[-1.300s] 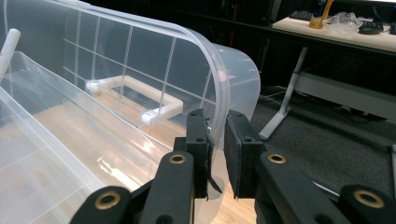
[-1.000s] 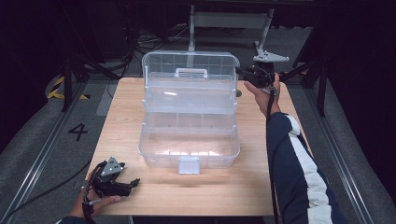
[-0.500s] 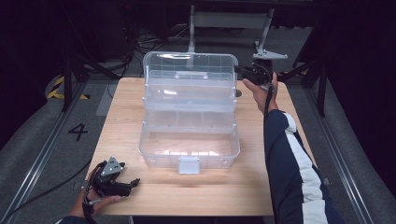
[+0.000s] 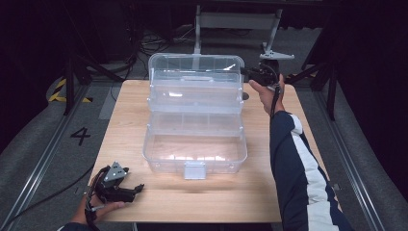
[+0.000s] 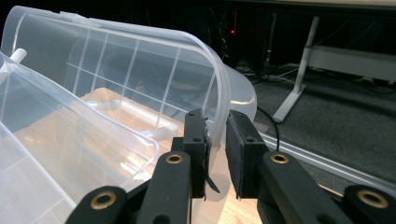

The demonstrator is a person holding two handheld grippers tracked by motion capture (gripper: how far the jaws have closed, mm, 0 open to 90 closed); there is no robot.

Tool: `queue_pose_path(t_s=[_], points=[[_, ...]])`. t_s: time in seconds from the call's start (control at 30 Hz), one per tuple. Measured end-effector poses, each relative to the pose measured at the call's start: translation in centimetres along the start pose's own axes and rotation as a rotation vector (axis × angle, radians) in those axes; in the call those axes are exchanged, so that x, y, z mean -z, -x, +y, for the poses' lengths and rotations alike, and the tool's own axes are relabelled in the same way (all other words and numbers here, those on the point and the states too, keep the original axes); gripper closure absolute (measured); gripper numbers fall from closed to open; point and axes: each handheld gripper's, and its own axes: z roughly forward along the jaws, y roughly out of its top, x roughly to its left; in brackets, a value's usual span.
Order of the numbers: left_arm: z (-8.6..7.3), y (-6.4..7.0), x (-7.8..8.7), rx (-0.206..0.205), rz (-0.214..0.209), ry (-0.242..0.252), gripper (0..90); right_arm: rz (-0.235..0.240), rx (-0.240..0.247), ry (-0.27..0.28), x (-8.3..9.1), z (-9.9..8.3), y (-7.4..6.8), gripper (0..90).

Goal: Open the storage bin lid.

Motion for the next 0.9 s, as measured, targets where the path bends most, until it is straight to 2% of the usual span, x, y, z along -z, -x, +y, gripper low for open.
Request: queue_pose_path(t_s=[0.4,0.7,0.9], points=[[0.0,-0.1,0.0,-0.011,-0.001,0.0,14.9,0.01,-0.02,-0.049,-0.8,0.3,0.6,78.6],[0.1,-0.1,0.0,-0.011,0.0,0.001,15.2,0.013,-0.015,-0.064,-1.1,0.3,0.9,77.7],[0.1,-0.1,-0.1,-0.015,-0.003,0.003,15.2,0.013,-0.029,-0.083,-1.4,0.5,1.0,77.5]])
